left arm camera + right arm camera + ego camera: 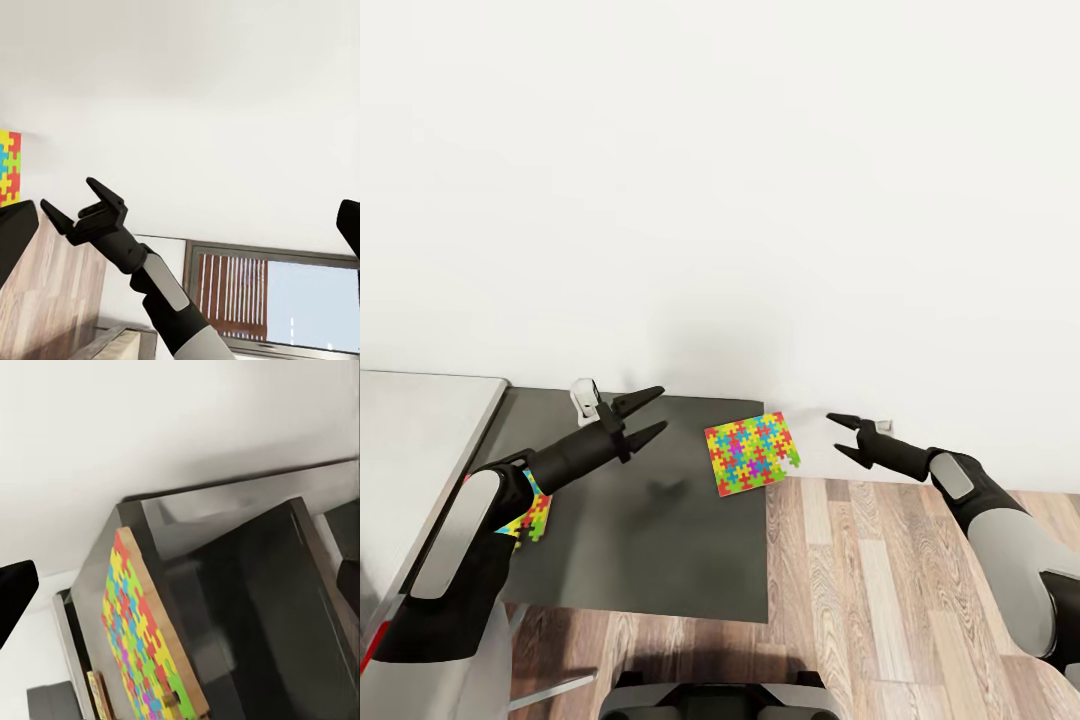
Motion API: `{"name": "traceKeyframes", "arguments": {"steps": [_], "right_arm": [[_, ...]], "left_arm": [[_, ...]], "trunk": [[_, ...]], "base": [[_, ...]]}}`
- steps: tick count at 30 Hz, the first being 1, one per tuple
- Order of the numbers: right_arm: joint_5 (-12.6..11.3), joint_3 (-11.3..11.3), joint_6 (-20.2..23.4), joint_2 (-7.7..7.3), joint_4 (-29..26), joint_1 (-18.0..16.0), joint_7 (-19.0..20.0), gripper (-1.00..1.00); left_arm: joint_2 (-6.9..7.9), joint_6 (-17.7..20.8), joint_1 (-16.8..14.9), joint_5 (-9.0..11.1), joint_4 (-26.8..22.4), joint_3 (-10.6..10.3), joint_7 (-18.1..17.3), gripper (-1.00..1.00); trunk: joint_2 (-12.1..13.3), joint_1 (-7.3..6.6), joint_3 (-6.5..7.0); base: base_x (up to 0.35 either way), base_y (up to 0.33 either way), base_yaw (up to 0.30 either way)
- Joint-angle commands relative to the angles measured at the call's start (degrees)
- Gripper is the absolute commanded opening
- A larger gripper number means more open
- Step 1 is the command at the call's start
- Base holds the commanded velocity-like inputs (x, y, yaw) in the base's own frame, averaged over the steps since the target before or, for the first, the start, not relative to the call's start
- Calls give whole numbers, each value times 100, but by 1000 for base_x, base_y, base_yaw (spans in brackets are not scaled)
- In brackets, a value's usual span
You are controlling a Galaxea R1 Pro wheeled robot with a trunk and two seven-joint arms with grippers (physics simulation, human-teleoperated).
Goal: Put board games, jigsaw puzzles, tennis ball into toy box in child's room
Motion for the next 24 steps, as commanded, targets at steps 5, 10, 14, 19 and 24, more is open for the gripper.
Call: {"name": "traceKeyframes", "arguments": {"steps": [5, 10, 14, 19, 24], "right_arm": [[13, -43, 29, 11, 2, -5, -144, 100], [17, -51, 20, 34, 1, -5, -265, 100], [19, -54, 8, 45, 1, -5, -305, 100], [24, -51, 1, 60, 1, -5, -331, 100], [35, -48, -2, 70, 1, -5, -341, 100]], "left_arm": [[3, 7, -5, 57, -3, -4, 47, 100], [3, 7, -3, 57, -3, -4, 47, 100], [3, 7, -2, 57, -3, -4, 47, 100], [3, 7, -2, 57, -3, -4, 47, 100], [3, 7, -2, 57, -3, -4, 47, 100]], "trunk": [[-9, 3, -7], [-9, 3, -7], [-9, 3, -7], [-9, 3, -7], [-9, 3, -7]], "base": [[0, 0, 0], [0, 0, 0], [0, 0, 0], [0, 0, 0], [0, 0, 0]]}}
